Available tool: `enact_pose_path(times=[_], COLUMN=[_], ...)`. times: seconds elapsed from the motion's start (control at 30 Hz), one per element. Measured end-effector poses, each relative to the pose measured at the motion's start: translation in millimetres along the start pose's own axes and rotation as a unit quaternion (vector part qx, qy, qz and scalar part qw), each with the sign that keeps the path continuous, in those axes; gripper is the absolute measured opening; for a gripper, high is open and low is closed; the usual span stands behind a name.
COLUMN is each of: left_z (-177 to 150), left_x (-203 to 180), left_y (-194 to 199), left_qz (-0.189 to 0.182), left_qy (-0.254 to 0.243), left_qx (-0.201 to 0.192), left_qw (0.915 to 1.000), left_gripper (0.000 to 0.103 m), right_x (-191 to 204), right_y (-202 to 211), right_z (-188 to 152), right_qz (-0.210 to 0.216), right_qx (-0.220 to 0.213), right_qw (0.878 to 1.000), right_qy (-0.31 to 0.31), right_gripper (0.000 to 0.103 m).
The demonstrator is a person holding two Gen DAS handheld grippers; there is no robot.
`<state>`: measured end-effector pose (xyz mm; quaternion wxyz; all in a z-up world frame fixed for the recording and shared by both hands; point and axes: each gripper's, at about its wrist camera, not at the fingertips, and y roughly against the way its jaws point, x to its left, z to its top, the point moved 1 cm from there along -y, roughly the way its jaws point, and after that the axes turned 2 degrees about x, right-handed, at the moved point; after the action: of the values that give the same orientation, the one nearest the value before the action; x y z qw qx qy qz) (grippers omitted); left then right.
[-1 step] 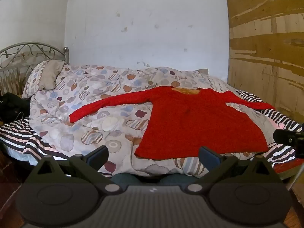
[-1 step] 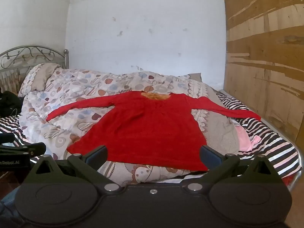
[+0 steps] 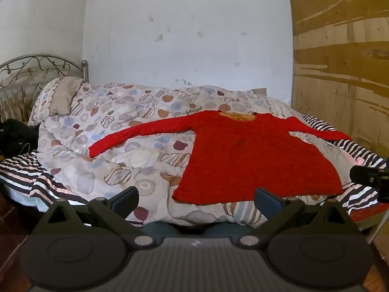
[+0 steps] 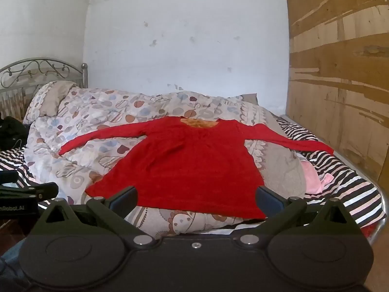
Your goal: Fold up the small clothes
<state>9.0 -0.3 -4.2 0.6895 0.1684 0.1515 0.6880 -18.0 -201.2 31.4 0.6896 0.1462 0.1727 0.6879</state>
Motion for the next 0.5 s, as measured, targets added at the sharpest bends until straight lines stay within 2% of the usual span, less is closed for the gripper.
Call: enact_pose_path(times=[0.5], left_z=[3.3], left_x=[7.2], left_y=[4.0], left_qz=[0.001], left_qy=[0.003], left_qx=[-0.002], left_qw=[1.0], left_gripper=[0.103], right_x=[-1.3], right_y=[3.1], right_z=[7.7], right_qz=[0.0], right_qx=[0.004], right_qw=[1.0], right_qy=[-0.002], right_gripper=[0.103])
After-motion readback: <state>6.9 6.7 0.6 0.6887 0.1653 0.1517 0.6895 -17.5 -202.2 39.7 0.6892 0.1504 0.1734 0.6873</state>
